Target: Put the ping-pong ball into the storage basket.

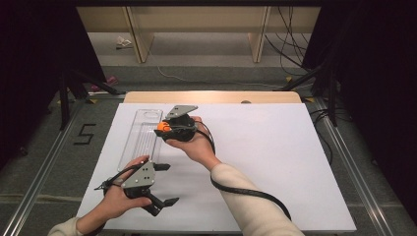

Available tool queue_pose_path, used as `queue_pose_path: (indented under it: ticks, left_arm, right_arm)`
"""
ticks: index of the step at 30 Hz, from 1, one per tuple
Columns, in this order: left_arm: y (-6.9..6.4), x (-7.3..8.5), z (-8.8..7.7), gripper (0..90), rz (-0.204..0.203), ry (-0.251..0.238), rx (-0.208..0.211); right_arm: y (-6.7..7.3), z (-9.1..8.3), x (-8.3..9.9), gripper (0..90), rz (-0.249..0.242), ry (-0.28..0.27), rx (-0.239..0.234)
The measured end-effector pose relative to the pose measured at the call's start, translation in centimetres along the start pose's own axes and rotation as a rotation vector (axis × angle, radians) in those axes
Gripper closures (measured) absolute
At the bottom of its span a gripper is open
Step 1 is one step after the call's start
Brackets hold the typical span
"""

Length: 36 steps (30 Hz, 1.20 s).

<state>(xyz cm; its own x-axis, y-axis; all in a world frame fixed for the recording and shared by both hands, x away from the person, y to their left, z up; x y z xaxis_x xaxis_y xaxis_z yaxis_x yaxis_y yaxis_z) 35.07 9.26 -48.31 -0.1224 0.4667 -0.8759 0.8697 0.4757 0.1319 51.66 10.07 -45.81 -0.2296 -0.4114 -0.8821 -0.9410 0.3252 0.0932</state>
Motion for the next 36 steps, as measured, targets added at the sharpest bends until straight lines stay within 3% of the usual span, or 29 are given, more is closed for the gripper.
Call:
queue_pose_path:
  ticks: [36]
  left_arm:
    - [-0.1, 0.0, 0.0, 0.0, 0.005, 0.003, 0.003]
  right_arm:
    - [0.7, 2.5, -0.6, 51.7, -0.012, 0.040, -0.052]
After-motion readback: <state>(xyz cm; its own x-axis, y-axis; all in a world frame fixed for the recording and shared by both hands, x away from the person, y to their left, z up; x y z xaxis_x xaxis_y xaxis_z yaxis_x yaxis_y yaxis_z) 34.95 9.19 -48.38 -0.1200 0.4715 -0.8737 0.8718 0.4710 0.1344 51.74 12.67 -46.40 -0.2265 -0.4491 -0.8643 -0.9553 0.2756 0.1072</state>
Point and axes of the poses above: each handheld gripper's, and its own axes: z roughly forward along the jaws, x roughly out of its underside, y roughly to its left, the point moved 10 cm from there along z, roughly forward along the jaws, and after that the axes turned 10 degrees about -x, right-handed, at the moved point
